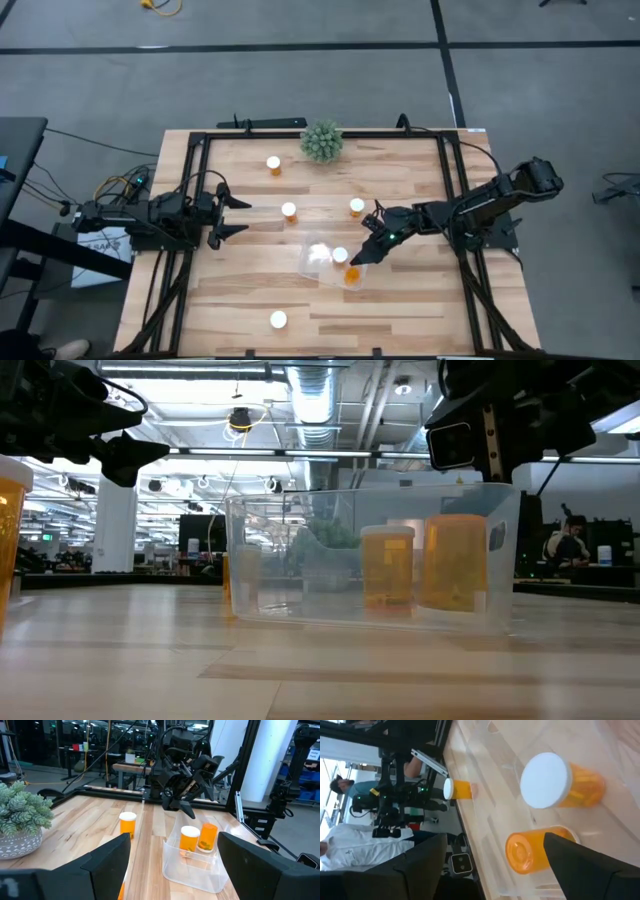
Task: Pick and place pill bottles into a basket
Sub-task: Put the orange pill bottle into the transparent bin
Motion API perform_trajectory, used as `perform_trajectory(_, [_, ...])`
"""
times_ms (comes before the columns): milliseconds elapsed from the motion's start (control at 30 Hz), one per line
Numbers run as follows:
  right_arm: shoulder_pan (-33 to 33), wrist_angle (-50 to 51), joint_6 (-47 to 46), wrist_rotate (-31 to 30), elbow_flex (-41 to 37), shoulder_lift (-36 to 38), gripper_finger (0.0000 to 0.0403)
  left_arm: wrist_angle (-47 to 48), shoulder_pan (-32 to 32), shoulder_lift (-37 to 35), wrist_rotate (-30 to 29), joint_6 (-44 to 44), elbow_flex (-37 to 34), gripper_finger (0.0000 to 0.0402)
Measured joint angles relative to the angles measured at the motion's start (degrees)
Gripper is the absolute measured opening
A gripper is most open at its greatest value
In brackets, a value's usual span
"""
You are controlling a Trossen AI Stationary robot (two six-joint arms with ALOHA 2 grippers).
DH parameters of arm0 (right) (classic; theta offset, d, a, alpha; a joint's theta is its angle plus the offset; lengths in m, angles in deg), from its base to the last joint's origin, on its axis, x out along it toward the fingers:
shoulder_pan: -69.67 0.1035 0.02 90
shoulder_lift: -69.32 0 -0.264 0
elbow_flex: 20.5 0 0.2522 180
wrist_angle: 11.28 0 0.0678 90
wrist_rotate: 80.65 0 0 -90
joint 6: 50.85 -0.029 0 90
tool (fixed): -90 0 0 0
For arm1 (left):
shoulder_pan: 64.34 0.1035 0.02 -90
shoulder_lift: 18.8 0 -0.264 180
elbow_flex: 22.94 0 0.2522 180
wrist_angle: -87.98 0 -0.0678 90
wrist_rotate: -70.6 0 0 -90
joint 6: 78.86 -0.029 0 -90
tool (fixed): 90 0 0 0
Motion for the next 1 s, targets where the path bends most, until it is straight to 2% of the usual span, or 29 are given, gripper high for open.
perform_trajectory(167, [-0.24,-0.70,3.21,-4.64,0.07,0.00,0.0329,0.00,0.01,0.00,0.00,-0.12,-0.01,0.0290])
perform_trajectory(433, [-0.46,0.55,15.63,-19.74,5.62,-0.02,0.0328,0.00,0.01,-0.01,-0.01,-0.01,0.01,0.0290])
perform_trajectory(700, [1.06,18.93,29.32,-28.38,13.63,-0.01,0.0307,0.00,0.01,0.00,-0.01,0.00,0.00,0.0290])
perform_trajectory(800, [2.17,28.51,33.49,-34.20,16.39,0.00,0.0301,0.00,0.01,-0.01,-0.01,-0.13,0.01,0.0290])
perform_trajectory(1000, [2.97,37.92,36.30,-43.73,17.81,0.00,0.0299,0.00,0.02,0.00,0.00,-0.15,-0.01,0.0290])
